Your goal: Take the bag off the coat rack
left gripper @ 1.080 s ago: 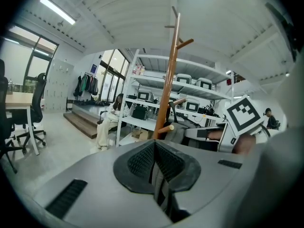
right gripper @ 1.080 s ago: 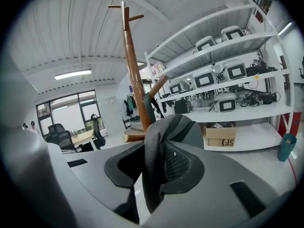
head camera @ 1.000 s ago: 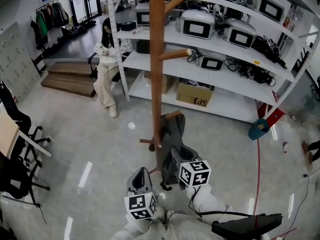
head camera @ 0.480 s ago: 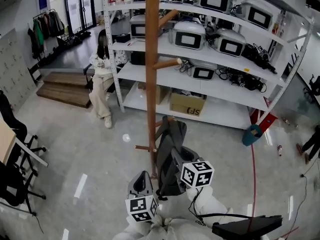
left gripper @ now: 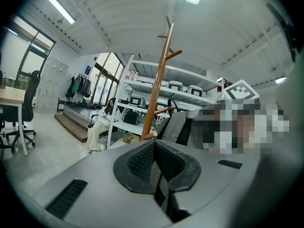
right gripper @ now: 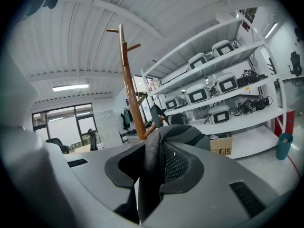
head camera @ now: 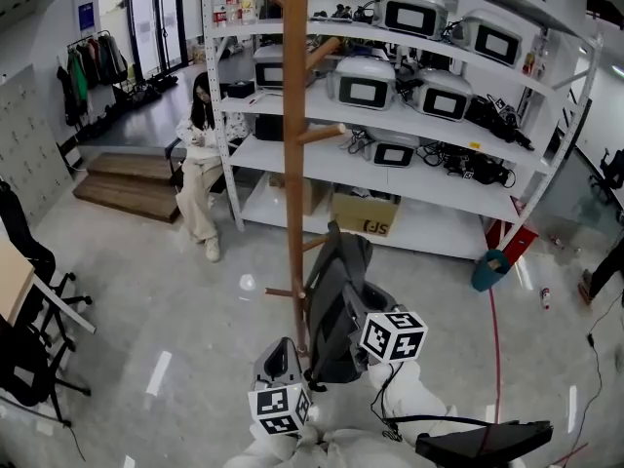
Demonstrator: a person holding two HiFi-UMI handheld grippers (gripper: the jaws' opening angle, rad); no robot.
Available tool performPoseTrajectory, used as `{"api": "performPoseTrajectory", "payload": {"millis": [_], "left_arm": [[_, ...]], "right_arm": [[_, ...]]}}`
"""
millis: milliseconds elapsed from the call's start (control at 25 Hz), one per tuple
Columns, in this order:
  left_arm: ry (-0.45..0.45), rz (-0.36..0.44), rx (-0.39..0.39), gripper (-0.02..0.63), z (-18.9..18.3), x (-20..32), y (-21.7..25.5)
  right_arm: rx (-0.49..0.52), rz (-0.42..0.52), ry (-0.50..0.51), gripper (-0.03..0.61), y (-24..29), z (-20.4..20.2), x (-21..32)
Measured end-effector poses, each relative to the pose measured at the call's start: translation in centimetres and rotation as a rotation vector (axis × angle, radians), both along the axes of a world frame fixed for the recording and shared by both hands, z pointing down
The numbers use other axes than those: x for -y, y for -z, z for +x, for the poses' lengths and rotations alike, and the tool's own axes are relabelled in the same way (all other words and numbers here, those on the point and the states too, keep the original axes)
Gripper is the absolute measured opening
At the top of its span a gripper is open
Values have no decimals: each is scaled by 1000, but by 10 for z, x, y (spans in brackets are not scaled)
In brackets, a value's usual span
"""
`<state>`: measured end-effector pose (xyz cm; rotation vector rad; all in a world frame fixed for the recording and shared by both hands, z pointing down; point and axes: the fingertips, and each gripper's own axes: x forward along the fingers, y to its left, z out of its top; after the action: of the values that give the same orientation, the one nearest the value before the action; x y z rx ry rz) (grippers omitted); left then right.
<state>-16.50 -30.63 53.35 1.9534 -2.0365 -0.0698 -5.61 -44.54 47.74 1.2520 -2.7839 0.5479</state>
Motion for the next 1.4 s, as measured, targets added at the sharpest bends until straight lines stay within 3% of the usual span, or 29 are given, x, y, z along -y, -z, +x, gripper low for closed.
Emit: {"api": "performPoseTrajectory", "payload": {"millis": [640, 1400], "left_arm": [[-30, -10, 10, -12, 26, -25, 1], [-41, -60, 48, -12, 65, -47, -7]], "right_arm": [[21, -43, -49, 95, -8, 40, -28], [18, -178, 93, 95, -63, 49, -104]]}}
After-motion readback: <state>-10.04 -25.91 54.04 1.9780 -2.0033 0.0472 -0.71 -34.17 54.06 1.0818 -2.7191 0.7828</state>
